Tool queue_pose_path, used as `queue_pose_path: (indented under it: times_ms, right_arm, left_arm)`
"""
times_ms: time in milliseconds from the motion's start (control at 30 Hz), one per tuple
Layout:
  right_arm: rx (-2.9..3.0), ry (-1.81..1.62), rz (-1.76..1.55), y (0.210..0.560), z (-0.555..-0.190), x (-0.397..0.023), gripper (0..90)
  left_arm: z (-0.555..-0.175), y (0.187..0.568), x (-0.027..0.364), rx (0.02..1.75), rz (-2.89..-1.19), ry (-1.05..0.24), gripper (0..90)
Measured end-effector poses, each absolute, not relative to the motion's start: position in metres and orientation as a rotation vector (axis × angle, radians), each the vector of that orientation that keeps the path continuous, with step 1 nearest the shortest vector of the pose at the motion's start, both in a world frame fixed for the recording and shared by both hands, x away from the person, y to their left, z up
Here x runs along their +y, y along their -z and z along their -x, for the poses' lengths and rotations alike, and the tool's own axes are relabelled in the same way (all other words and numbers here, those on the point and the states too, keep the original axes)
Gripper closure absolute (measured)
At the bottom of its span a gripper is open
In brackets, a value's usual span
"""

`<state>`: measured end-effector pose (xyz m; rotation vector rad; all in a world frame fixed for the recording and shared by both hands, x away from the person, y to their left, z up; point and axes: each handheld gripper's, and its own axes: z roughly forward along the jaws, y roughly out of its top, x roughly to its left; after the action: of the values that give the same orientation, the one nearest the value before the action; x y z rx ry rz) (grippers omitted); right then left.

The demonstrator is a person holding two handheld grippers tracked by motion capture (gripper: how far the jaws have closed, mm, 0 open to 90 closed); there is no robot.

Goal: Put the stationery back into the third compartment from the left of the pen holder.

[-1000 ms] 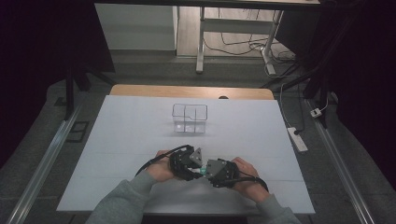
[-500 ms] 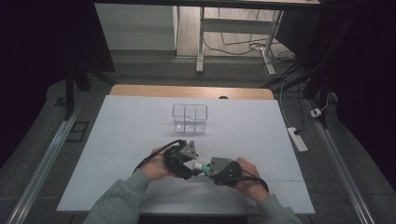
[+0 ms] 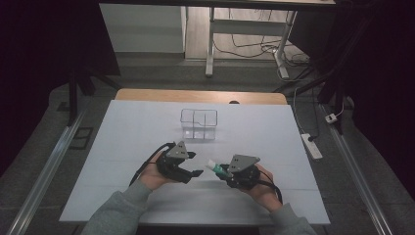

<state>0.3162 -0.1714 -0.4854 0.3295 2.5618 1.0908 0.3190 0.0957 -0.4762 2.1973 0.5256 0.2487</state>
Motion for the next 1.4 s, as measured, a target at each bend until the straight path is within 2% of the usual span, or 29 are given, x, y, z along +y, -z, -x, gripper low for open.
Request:
queue_pose_path:
  times_ms: [1067,1167,1267,1400]
  right_arm:
    - [2.467,-1.326,-0.481,0.488,-0.317,-0.162,65.2]
    - [2.465,-1.334,-0.472,0.489,-0.315,-0.159,65.2]
    - [2.463,-1.343,-0.46,0.49,-0.313,-0.155,65.2]
    - [2.462,-1.341,-0.454,0.492,-0.312,-0.152,64.9]
  left_arm:
    - [-0.321,0.482,0.079,0.606,-1.982,-0.144,32.6]
    - [-0.322,0.483,0.076,0.61,-1.961,-0.134,36.6]
    - [-0.322,0.483,0.075,0.606,-1.95,-0.139,48.7]
    - [-0.322,0.481,0.076,0.602,-1.928,-0.113,57.8]
